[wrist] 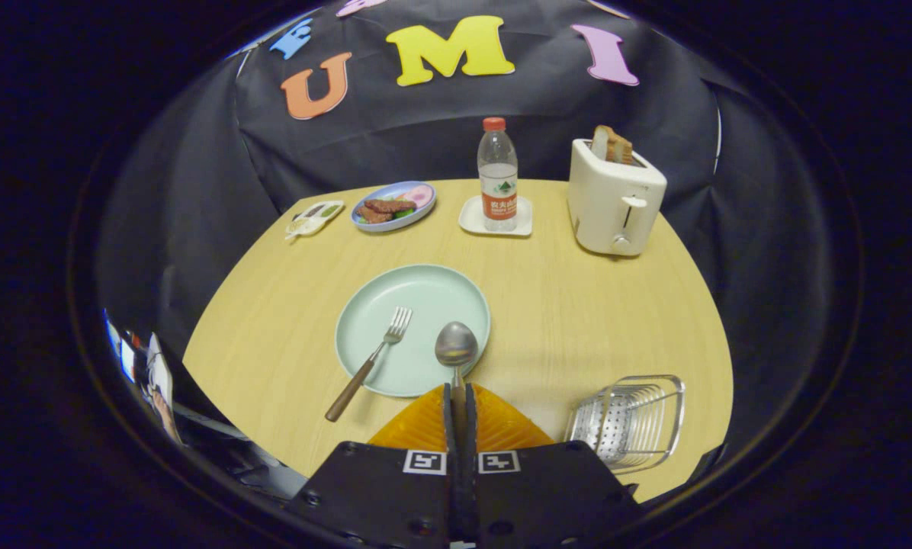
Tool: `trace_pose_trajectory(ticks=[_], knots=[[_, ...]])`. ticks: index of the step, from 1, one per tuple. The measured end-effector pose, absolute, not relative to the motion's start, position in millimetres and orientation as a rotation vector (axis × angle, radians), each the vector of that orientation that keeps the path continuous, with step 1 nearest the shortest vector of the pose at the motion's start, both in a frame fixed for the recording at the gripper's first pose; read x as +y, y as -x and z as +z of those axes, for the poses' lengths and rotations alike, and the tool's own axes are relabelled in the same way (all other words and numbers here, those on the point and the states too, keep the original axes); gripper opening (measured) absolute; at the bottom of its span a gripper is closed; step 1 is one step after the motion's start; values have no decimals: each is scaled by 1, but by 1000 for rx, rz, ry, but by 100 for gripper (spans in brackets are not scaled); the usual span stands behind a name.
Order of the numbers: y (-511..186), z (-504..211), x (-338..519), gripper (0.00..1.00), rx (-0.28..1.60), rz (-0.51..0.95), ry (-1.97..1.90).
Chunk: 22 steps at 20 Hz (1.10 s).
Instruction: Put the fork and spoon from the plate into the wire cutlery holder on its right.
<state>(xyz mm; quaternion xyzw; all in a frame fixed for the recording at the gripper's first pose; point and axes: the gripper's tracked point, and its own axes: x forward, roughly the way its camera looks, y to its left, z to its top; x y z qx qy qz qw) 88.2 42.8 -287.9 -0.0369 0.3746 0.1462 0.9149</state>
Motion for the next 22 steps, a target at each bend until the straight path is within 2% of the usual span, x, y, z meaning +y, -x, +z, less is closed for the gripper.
trace_pose_trajectory(ticks=[11, 19, 22], knots=[[-34, -251, -81, 1, 704, 195, 53], [-23, -274, -109, 1, 823, 118, 5], [-34, -275, -109, 5, 838, 76, -9]])
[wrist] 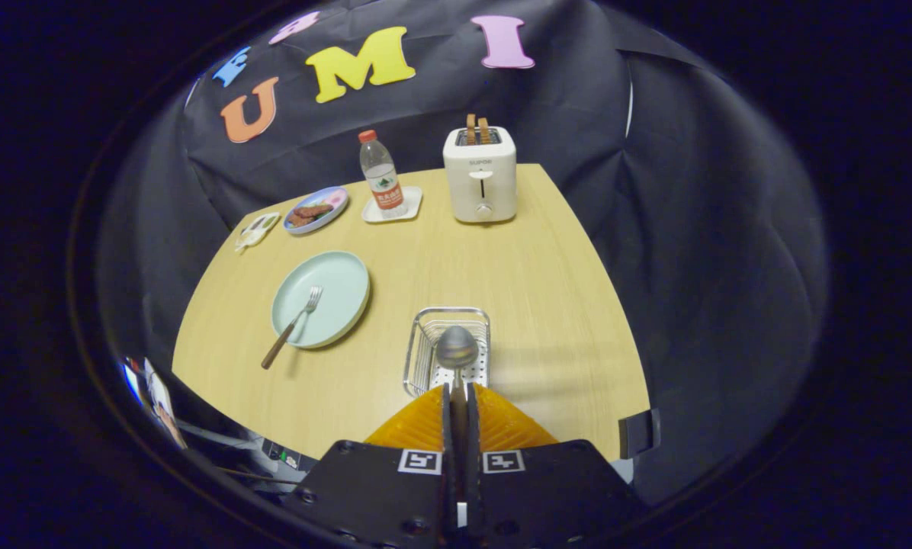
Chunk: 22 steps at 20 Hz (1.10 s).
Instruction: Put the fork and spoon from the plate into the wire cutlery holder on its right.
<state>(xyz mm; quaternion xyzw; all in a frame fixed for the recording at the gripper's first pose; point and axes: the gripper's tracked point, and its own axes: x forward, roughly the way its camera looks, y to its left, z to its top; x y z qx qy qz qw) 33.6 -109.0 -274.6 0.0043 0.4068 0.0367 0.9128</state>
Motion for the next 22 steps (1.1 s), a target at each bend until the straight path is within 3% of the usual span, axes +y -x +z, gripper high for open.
trace_pose_trajectory(ticks=[7, 11, 14, 17, 18, 22], knots=[[-49, -259, -91, 8, 763, 73, 54], [-50, -258, -66, 23, 737, 103, 91], [-51, -264, -39, 45, 731, 127, 88], [-53, -273, -11, 58, 723, 143, 112], [-54, -277, -2, 68, 732, 141, 114], [-58, -299, 36, 89, 779, 116, 89]])
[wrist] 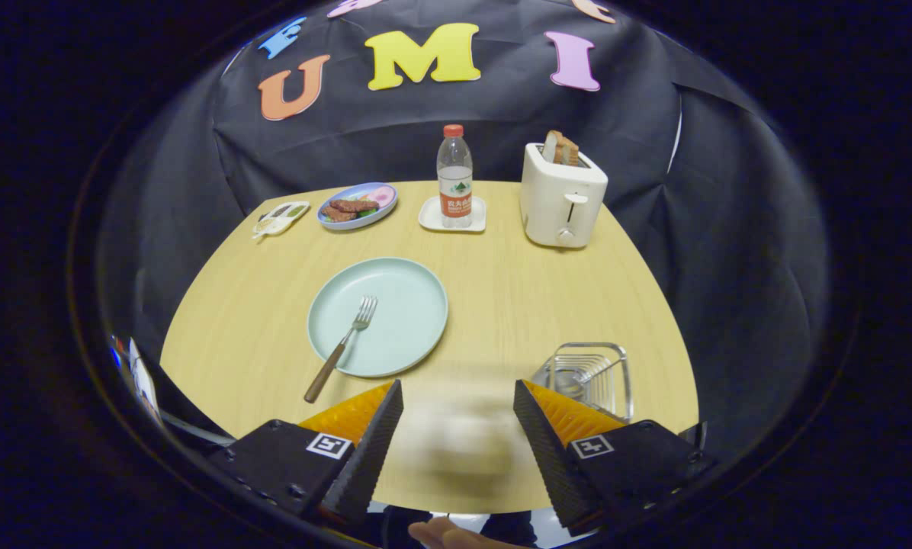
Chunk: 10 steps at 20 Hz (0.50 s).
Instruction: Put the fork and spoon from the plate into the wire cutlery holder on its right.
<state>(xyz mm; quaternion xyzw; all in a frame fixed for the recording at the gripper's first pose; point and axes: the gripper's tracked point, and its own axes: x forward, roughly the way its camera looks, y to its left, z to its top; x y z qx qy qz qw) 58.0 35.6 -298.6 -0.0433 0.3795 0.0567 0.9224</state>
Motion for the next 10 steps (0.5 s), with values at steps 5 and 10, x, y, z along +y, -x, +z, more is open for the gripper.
trace_pose_trajectory(ticks=[5, 10], knots=[[-71, -329, 94, 96, 838, 133, 80], [-82, -347, 139, 98, 859, 100, 13]])
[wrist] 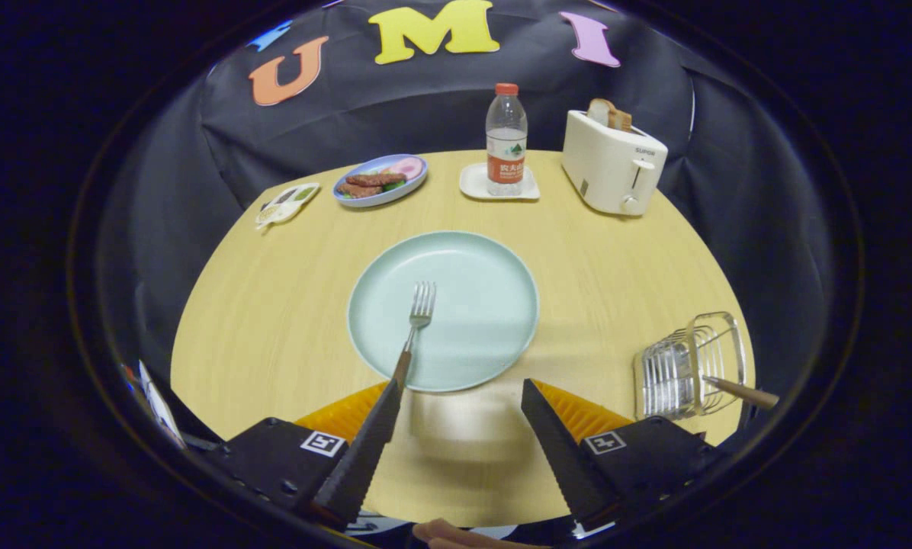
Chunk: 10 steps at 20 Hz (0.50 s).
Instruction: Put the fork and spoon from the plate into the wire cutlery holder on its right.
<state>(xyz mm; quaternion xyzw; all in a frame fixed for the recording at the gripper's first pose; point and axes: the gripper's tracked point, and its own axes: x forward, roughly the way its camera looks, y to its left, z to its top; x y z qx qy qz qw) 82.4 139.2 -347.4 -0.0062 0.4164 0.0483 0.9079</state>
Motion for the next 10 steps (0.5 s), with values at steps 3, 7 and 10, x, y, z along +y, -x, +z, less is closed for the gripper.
trace_pose_trajectory(ticks=[3, 7, 10], knots=[[-97, -350, 163, 96, 821, 76, -42], [-109, -370, 177, 78, 834, 23, -44], [-112, -383, 179, 53, 859, 0, -31]])
